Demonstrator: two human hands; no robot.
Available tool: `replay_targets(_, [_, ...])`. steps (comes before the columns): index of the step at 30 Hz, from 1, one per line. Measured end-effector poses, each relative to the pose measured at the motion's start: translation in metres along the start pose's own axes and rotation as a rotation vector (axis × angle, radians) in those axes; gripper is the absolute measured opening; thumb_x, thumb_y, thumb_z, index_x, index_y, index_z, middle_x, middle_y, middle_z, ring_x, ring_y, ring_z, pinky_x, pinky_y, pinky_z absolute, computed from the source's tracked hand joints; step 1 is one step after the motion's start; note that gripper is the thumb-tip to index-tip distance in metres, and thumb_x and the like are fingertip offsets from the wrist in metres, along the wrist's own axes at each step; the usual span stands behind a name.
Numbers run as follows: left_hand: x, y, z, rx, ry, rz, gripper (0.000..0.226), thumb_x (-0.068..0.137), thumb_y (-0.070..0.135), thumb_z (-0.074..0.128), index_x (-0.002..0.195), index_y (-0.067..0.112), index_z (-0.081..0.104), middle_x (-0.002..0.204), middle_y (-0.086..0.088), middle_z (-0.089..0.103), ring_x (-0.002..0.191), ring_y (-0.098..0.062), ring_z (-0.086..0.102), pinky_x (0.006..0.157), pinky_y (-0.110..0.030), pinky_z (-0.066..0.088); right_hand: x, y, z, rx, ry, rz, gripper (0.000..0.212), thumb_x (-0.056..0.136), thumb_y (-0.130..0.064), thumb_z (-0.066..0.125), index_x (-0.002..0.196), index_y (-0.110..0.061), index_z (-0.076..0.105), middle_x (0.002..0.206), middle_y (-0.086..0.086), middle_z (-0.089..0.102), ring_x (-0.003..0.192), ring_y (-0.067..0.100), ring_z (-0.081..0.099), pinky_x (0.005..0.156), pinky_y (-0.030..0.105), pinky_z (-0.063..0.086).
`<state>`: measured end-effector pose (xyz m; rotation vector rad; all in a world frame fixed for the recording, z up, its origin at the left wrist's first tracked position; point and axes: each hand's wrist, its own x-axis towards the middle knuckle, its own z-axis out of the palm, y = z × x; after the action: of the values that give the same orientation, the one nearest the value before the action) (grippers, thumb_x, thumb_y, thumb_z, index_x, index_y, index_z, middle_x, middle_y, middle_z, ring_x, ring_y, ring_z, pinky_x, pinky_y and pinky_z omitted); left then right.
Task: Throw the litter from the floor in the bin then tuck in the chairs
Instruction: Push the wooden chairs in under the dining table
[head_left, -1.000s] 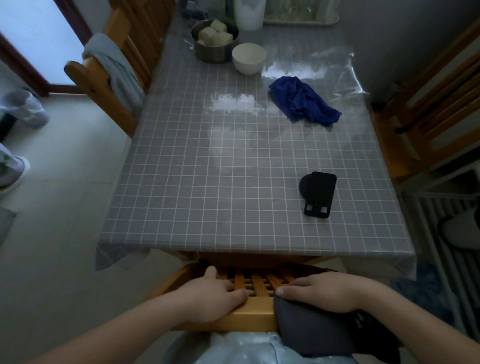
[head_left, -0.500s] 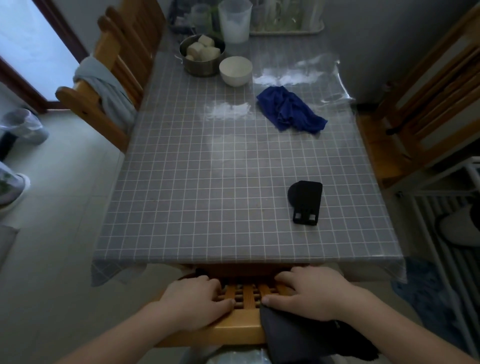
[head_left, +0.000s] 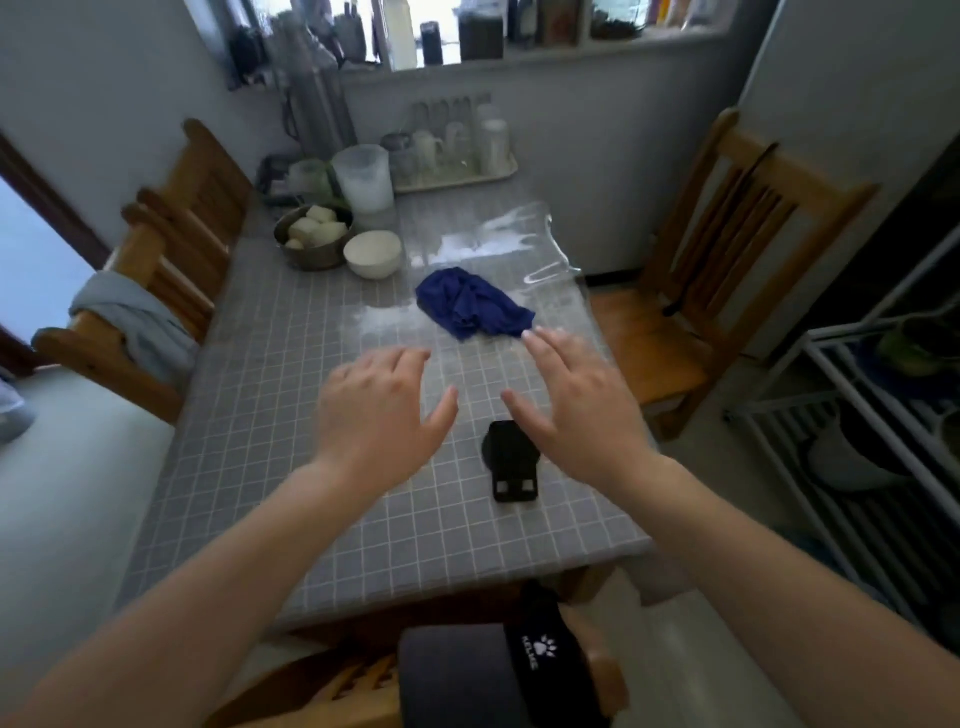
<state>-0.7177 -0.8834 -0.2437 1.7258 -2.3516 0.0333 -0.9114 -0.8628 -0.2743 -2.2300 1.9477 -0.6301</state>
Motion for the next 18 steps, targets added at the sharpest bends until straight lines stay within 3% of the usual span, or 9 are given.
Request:
replay_targets(6, [0.009, 0.111, -0.019, 0.015, 0.143, 0.018, 0.055, 0.089, 0.05, 0.046, 0.129, 0.013, 0.055, 0.131, -0.007, 0.061, 0.122, -0.026, 0.053, 0.104, -0.041, 0.036, -0.023, 0.08, -0.083, -0.074, 0.228, -0.005, 0.066, 0.092, -0.052, 0.045, 0.145, -0.014, 0.032, 0.152, 0.006, 0.037, 0.142, 0.022, 0.026, 0.116, 0.036, 0.019])
replay_targets(11, [0.009, 0.219, -0.022, -0.04, 0.207, 0.006, 0.055, 0.088, 0.049, 0.05, 0.13, 0.012, 0.054, 0.134, -0.008, 0.058, 0.126, -0.027, 0.05, 0.108, -0.043, 0.033, -0.062, 0.16, -0.148, -0.135, 0.285, -0.013, 0.064, 0.092, -0.056, 0.042, 0.143, -0.018, 0.036, 0.15, 0.005, 0.039, 0.143, 0.022, 0.024, 0.116, 0.037, 0.011])
replay_targets(18, [0.039, 0.338, -0.012, -0.033, 0.229, 0.048, 0.056, 0.089, 0.052, 0.047, 0.133, 0.016, 0.051, 0.139, -0.005, 0.053, 0.13, -0.025, 0.045, 0.108, -0.044, 0.031, -0.091, 0.266, -0.218, -0.199, 0.311, 0.041, 0.064, 0.091, -0.054, 0.039, 0.143, -0.015, 0.035, 0.15, 0.008, 0.039, 0.143, 0.024, 0.025, 0.116, 0.042, 0.015])
